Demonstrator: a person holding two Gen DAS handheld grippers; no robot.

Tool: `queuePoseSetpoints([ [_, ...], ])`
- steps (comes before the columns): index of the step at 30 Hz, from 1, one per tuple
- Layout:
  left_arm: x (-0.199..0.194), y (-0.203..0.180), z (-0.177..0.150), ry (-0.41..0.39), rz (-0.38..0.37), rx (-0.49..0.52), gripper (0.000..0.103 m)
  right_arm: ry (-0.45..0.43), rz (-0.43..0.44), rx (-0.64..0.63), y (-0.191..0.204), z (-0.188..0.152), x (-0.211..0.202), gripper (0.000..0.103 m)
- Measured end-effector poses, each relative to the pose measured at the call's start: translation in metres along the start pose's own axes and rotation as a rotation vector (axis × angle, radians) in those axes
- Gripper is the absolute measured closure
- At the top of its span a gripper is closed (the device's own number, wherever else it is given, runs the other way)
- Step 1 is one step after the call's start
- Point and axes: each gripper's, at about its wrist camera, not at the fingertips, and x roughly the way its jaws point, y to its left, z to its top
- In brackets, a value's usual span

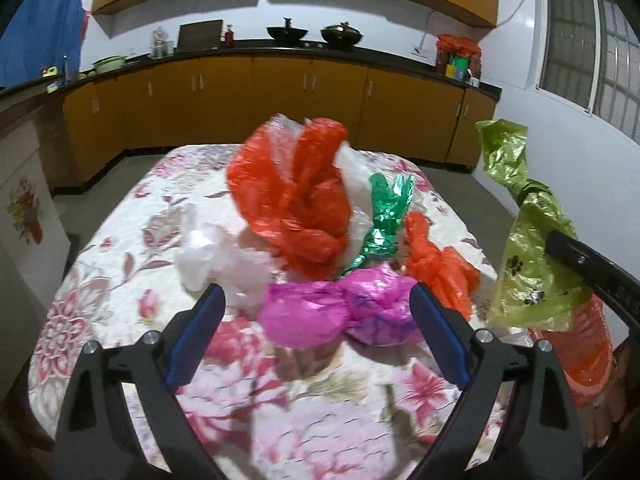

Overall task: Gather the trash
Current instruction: 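Grasp the pink bag with the left gripper while the right gripper holds the yellow-green bag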

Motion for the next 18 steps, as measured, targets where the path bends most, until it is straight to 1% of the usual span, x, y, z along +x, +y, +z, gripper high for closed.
queuePoseSetpoints([
  [1,0.003,-0.003,0.0,0.005,-0.003,0.007,0.013,-0.003,-0.01,0.003,-0.004,-0.001,-0.002,0.097],
  [3,0.012,-0.012,0.0,0.024,-0.004,0.026,0.017,-0.005,-0.024,0.006,-0.01,-0.002,-0.006,0.097],
  [6,0.027,-0.024,0.0,0.06,-0.017,0.035,0.02,-0.002,-0.046,0.016,-0.02,-0.005,-0.011,0.097],
  [11,0.055,-0.033,-0.002,0.13,-0.003,0.054,0.026,0.027,-0.071,0.043,-0.035,-0.012,-0.01,0.097],
  [12,0.06,-0.033,-0.003,0.146,-0.003,0.055,0.03,0.031,-0.075,0.045,-0.037,-0.013,-0.01,0.097],
  [14,0.065,-0.035,-0.007,0.163,-0.011,0.061,0.037,0.037,-0.08,0.05,-0.04,-0.016,-0.011,0.097],
  [16,0.066,-0.037,-0.011,0.157,-0.022,0.07,0.046,0.037,-0.083,0.057,-0.043,-0.017,-0.013,0.097],
  [18,0.064,-0.038,-0.014,0.151,-0.038,0.083,0.058,0.035,-0.085,0.062,-0.046,-0.017,-0.015,0.097],
])
